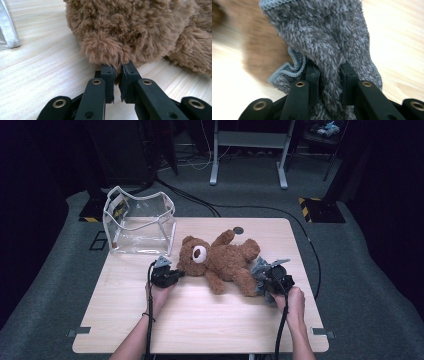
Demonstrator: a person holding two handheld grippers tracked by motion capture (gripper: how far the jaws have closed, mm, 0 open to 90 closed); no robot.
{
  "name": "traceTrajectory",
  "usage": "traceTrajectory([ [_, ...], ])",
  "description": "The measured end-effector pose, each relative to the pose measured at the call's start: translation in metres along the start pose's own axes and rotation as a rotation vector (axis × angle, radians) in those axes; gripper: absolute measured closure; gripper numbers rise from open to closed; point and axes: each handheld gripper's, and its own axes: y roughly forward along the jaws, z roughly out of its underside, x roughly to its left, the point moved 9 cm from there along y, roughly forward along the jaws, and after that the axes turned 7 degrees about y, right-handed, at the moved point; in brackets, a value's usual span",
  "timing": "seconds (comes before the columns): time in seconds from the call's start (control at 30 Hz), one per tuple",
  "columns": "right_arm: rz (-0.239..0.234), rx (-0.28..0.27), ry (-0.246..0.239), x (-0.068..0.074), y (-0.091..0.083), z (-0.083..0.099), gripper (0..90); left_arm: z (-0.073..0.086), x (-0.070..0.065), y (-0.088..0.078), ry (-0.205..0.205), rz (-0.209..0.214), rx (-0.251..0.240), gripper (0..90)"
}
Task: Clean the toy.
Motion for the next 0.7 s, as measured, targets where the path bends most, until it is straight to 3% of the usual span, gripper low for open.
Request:
traceTrajectory([
  [0.07, -0.018, 0.002, 0.005, 0.003, 0.008, 0.004, 74.2, 0.0, 0.0, 0.0, 0.0, 0.0, 0.0, 82.4],
  [0.2, -0.132, 0.016, 0.02, 0.018, 0.01, 0.009, 74.7, 0.0, 0.0, 0.0, 0.0, 0.001, 0.0, 82.5],
  [0.27, -0.159, -0.004, 0.028, 0.019, 0.0, 0.007, 74.7, 0.0, 0.0, 0.0, 0.0, 0.001, -0.001, 82.5],
  [0.4, -0.17, -0.118, 0.028, 0.021, -0.032, -0.013, 74.7, 0.0, -0.001, 0.0, 0.0, 0.009, -0.007, 82.5],
  [0.53, -0.179, -0.179, -0.052, 0.043, -0.051, -0.038, 74.6, -0.001, -0.001, -0.001, -0.018, 0.026, -0.023, 83.0],
  [0.63, -0.2, -0.209, -0.134, 0.074, -0.048, -0.058, 74.5, -0.001, -0.001, -0.003, -0.019, 0.039, -0.025, 83.0],
  [0.7, -0.207, -0.201, -0.174, 0.097, -0.041, -0.068, 74.5, -0.002, -0.001, -0.003, -0.022, 0.046, -0.033, 83.0],
])
